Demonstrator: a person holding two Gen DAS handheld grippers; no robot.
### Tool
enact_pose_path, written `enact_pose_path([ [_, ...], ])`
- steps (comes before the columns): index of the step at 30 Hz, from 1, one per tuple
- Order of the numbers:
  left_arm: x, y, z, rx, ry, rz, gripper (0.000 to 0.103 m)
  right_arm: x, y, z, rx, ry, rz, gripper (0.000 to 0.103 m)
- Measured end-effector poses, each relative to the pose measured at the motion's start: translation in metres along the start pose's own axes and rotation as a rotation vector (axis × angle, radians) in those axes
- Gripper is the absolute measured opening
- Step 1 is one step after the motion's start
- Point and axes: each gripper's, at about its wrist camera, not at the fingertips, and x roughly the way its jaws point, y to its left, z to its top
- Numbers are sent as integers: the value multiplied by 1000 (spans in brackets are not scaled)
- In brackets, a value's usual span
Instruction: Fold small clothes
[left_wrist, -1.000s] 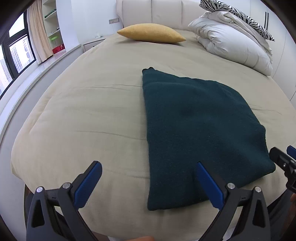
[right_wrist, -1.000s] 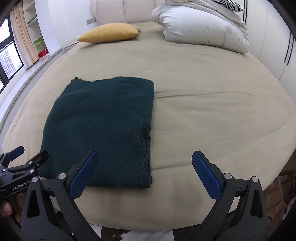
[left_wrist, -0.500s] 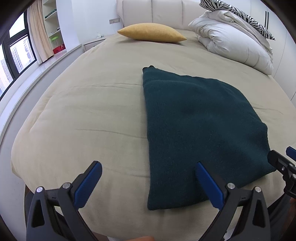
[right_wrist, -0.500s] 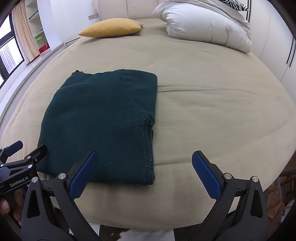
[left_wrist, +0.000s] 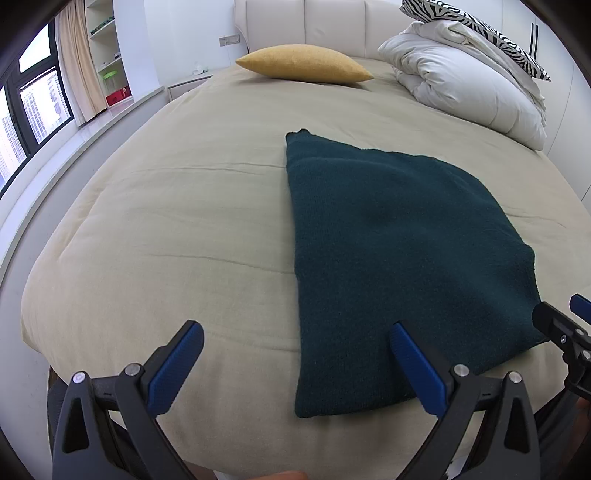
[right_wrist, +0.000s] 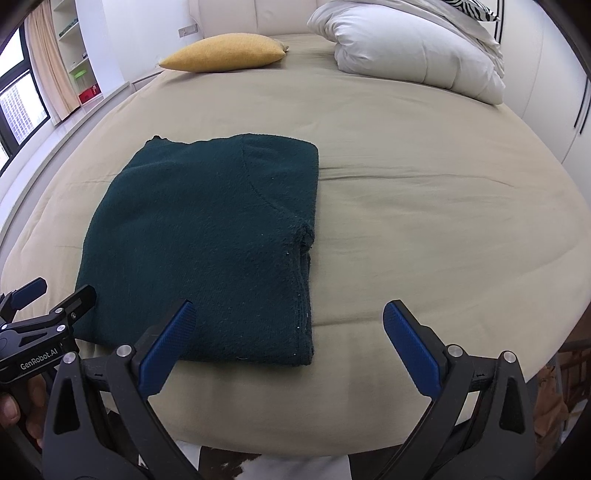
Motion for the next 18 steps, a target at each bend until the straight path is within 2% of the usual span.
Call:
enact_pose_path([
  [18,2,3,-4,-1,9,-4,103,0,2,0,2,1,-1,103],
])
